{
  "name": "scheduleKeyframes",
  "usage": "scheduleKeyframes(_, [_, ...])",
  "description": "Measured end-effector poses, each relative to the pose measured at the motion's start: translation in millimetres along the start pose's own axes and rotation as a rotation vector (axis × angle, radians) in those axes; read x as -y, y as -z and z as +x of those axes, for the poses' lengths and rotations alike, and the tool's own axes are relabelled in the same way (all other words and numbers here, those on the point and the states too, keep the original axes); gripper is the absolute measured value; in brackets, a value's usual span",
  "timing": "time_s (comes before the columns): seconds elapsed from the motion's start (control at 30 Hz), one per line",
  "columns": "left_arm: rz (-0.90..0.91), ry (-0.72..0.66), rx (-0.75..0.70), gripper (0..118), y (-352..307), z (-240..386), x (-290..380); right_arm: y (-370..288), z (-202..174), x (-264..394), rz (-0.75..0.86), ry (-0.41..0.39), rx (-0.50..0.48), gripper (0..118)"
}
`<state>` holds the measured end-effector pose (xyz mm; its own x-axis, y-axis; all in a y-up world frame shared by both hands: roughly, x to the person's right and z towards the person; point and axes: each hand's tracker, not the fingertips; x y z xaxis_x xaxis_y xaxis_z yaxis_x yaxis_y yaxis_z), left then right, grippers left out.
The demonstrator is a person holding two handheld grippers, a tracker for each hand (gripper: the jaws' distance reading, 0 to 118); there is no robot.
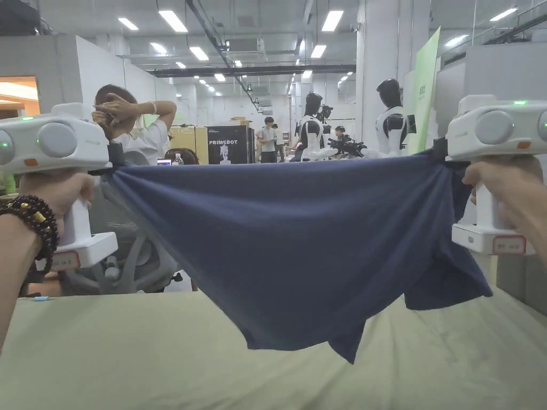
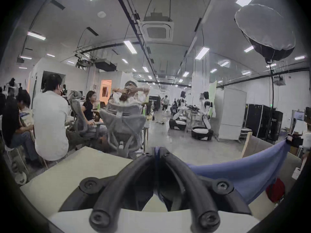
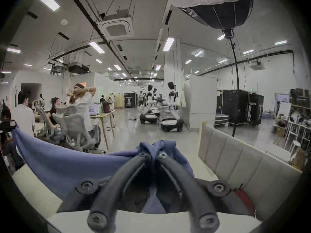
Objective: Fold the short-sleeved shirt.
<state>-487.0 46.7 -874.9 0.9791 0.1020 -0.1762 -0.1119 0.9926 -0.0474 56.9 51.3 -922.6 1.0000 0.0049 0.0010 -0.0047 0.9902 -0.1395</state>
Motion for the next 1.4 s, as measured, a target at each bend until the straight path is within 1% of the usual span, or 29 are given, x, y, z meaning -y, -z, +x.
scheduleKeyframes(0.07, [0.021, 0.000, -0.001, 2, 4, 6, -3, 0, 0, 0, 0.009, 0.002, -0.003, 4])
scheduleKeyframes(0.13, [0.023, 0.002, 0.002, 2, 9, 8, 3, 4, 2, 7, 0.002, -0.014, 0.000, 4])
scheduleKeyframes(0.27, [0.000, 0.027, 0.013, 2, 16, 8, 36, 18, 9, 42, -0.023, -0.009, -0.004, 4])
scheduleKeyframes(0.4, [-0.086, 0.007, 0.025, 2, 33, 0, 95, 41, 15, 108, -0.114, -0.005, -0.024, 4])
scheduleKeyframes(0.53, [-0.189, 0.000, 0.019, 2, 47, -7, 157, 62, 17, 184, -0.224, 0.027, -0.028, 4])
scheduleKeyframes(0.6, [-0.226, -0.044, 0.034, 2, 44, -10, 177, 66, 18, 213, -0.287, 0.040, -0.024, 4])
scheduleKeyframes(0.63, [-0.255, -0.060, 0.027, 2, 43, -12, 185, 65, 20, 223, -0.314, 0.051, -0.025, 4])
scheduleKeyframes(0.7, [-0.255, -0.045, 0.036, 2, 24, -13, 192, 48, 28, 236, -0.297, 0.080, -0.045, 4])
scheduleKeyframes(0.73, [-0.247, -0.040, 0.051, 2, 9, -14, 196, 33, 32, 240, -0.263, 0.105, -0.072, 4])
scheduleKeyframes(0.77, [-0.255, -0.026, 0.068, 2, -7, -16, 199, 16, 35, 242, -0.242, 0.121, -0.080, 4])
scheduleKeyframes(0.8, [-0.218, -0.031, 0.104, 2, -25, -19, 206, -2, 39, 247, -0.250, 0.119, -0.088, 4])
scheduleKeyframes(0.87, [-0.222, -0.001, 0.106, 2, -67, -25, 221, -38, 44, 261, -0.276, 0.095, -0.106, 4])
scheduleKeyframes(0.97, [-0.276, 0.030, 0.105, 2, -131, -34, 253, -95, 48, 290, -0.319, 0.019, -0.113, 4])
scheduleKeyframes(1.0, [-0.290, 0.034, 0.105, 2, -152, -37, 263, -113, 50, 301, -0.326, 0.004, -0.116, 4])
scheduleKeyframes(1.07, [-0.348, 0.112, 0.104, 2, -193, -39, 288, -145, 51, 325, -0.354, -0.041, -0.128, 4])
scheduleKeyframes(1.13, [-0.406, 0.170, 0.102, 2, -225, -43, 317, -170, 55, 353, -0.391, -0.058, -0.125, 4])
scheduleKeyframes(1.2, [-0.487, 0.176, 0.076, 2, -245, -44, 347, -181, 58, 381, -0.445, -0.094, -0.110, 4])
scheduleKeyframes(1.27, [-0.598, 0.166, 0.073, 2, -251, -47, 379, -188, 55, 407, -0.517, -0.124, -0.104, 4])
scheduleKeyframes(1.33, [-0.651, 0.190, 0.076, 2, -255, -46, 408, -190, 54, 436, -0.590, -0.157, -0.103, 4])
scheduleKeyframes(1.4, [-0.671, 0.218, 0.051, 2, -248, -51, 428, -185, 53, 454, -0.638, -0.187, -0.079, 4])
